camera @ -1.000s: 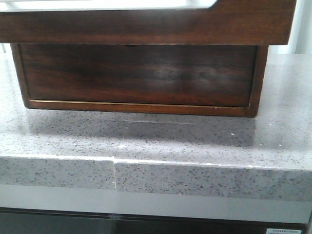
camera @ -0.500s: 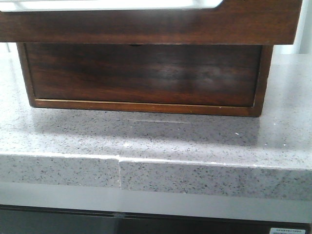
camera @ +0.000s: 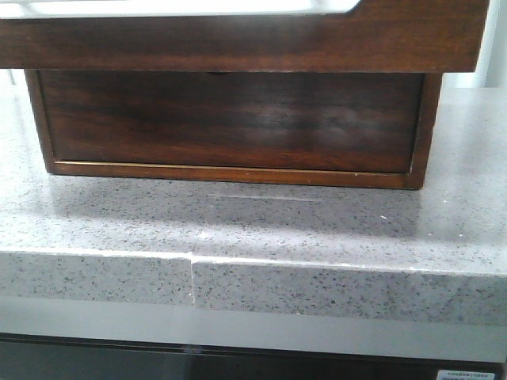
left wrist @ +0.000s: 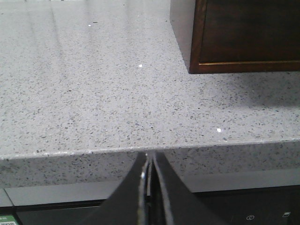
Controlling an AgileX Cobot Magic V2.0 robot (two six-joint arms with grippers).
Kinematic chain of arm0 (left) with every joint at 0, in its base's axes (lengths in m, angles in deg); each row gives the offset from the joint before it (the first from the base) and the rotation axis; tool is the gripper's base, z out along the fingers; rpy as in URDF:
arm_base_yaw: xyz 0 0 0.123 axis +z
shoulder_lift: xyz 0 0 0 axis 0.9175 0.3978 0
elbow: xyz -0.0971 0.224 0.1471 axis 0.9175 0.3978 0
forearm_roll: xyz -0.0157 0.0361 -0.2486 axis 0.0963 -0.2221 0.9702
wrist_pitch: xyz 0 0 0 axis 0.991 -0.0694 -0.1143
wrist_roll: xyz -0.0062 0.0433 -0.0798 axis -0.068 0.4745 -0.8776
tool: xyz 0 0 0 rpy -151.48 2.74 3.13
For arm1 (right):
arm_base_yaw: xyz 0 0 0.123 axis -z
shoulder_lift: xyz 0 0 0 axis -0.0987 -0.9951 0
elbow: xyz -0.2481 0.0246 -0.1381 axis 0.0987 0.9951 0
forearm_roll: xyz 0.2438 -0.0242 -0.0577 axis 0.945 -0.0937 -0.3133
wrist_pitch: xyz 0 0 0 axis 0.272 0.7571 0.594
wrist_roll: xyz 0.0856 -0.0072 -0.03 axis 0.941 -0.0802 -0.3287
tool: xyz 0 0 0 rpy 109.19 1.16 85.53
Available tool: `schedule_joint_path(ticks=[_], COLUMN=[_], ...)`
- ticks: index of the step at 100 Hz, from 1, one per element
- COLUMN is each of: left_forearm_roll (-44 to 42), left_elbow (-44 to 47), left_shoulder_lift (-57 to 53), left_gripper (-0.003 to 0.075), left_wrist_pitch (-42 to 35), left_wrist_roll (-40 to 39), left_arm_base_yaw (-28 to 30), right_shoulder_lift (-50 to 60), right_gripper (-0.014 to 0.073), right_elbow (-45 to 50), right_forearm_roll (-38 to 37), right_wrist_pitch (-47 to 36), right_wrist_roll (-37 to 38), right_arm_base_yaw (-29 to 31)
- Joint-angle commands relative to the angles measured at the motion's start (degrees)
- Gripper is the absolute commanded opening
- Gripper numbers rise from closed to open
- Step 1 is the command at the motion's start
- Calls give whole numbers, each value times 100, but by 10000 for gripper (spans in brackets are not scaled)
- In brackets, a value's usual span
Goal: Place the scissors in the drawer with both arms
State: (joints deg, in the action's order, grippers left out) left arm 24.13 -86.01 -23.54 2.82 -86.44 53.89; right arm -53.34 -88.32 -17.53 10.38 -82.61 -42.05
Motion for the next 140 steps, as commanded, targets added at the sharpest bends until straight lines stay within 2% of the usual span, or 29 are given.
schedule_joint_path(ticks=[1, 11, 27, 39, 54, 63, 70, 91, 108, 140], left_forearm_roll=[-5, -5, -5, -5, -5, -5, -5, -5, -5, -5], left_elbow=[120, 120, 120, 120, 120, 120, 120, 120, 120, 120], left_shoulder_lift=[-183, -183, -183, -183, -183, -183, -183, -183, -183, -183], left_gripper=[-20, -20, -20, -20, -20, -20, -20, -20, -20, -20], left_wrist_pitch=[-320, -320, -320, -320, -320, -320, -320, -322, -333, -333], left_wrist_roll=[-56, -56, -56, -56, -56, -56, -56, -56, -56, -56], left_arm_base_yaw=[-33, -33, -33, -33, -33, -33, -33, -33, -33, -33], right_shoulder_lift=[-49, -49, -49, -49, 80, 474, 863, 1872, 1863, 1863], right_gripper=[-45, -45, -45, -45, -45, -45, -45, -45, -45, -45], right_elbow=[-137, -23, 790, 1640, 2630, 3092, 3047, 3077, 3077, 3077], right_forearm_roll=[31, -61, -604, -1390, -2443, -2528, -2636, -2634, -2634, -2634], right_wrist_pitch=[-444, -455, -1058, -1565, -2233, -2248, -1407, -233, 654, 610], right_wrist_roll=[0, 0, 52, 796, 2201, 2400, 2400, 2400, 2400, 2400], right_arm_base_yaw=[28, 205, 977, 1709, 2700, 2981, 3199, 3725, 3949, 3952])
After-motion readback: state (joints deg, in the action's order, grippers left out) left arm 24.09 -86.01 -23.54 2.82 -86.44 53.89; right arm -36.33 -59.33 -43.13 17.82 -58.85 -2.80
